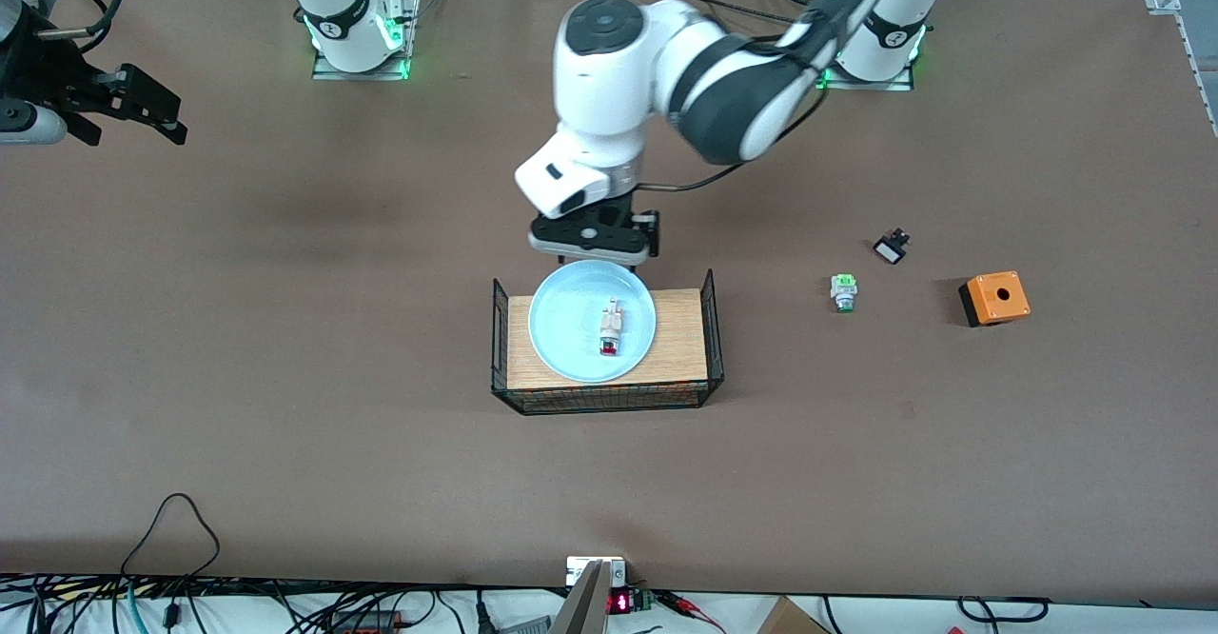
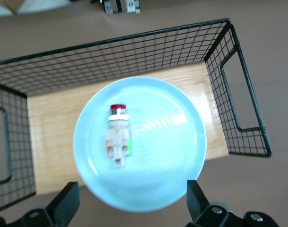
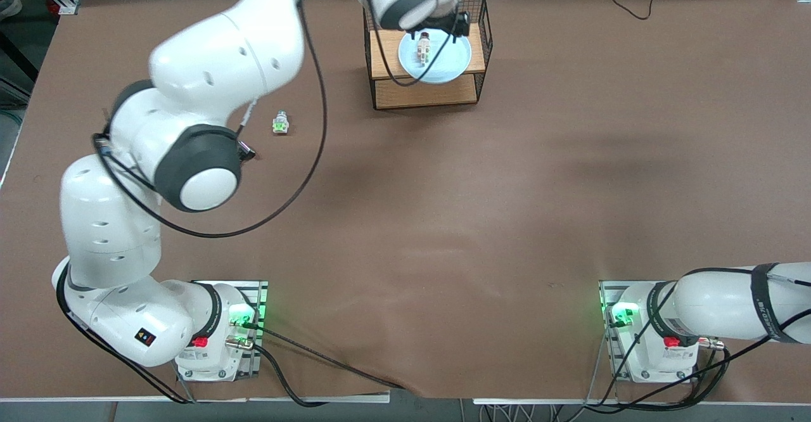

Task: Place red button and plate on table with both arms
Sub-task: 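Move the left gripper over the basket and lower onto the red button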

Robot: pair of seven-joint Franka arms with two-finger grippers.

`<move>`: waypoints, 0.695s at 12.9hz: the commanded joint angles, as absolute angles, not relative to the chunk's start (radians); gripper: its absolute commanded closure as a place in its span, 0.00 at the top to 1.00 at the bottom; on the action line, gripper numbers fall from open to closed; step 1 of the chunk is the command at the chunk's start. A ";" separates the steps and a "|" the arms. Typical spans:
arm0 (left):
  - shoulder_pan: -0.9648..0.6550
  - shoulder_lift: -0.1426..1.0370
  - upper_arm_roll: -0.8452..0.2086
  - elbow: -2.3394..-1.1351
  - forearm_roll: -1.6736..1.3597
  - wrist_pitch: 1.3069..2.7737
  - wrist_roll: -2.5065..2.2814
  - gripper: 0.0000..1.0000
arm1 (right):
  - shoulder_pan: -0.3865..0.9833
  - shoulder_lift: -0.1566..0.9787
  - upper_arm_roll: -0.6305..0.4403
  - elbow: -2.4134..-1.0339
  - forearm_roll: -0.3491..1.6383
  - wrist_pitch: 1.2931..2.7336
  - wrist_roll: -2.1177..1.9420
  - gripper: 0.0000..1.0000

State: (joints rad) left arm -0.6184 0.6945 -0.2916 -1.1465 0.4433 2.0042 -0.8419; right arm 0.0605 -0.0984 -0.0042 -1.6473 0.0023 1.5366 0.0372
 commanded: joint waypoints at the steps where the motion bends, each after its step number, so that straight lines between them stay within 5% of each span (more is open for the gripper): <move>1: -0.658 0.771 -0.273 -1.081 0.601 2.005 -0.925 1.00 | 0.054 -0.100 -0.003 -1.643 0.009 1.539 0.026 1.00; 9: -0.566 0.782 -0.276 -1.229 0.606 2.213 -0.953 1.00 | 0.052 -0.101 -0.018 -1.647 0.009 1.537 0.018 1.00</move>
State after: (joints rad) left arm -0.5751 0.7912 -0.2665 -1.1864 0.5906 2.1773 -0.9404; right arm 0.0588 -0.0974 -0.0087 -1.6478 0.0023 1.5366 0.0367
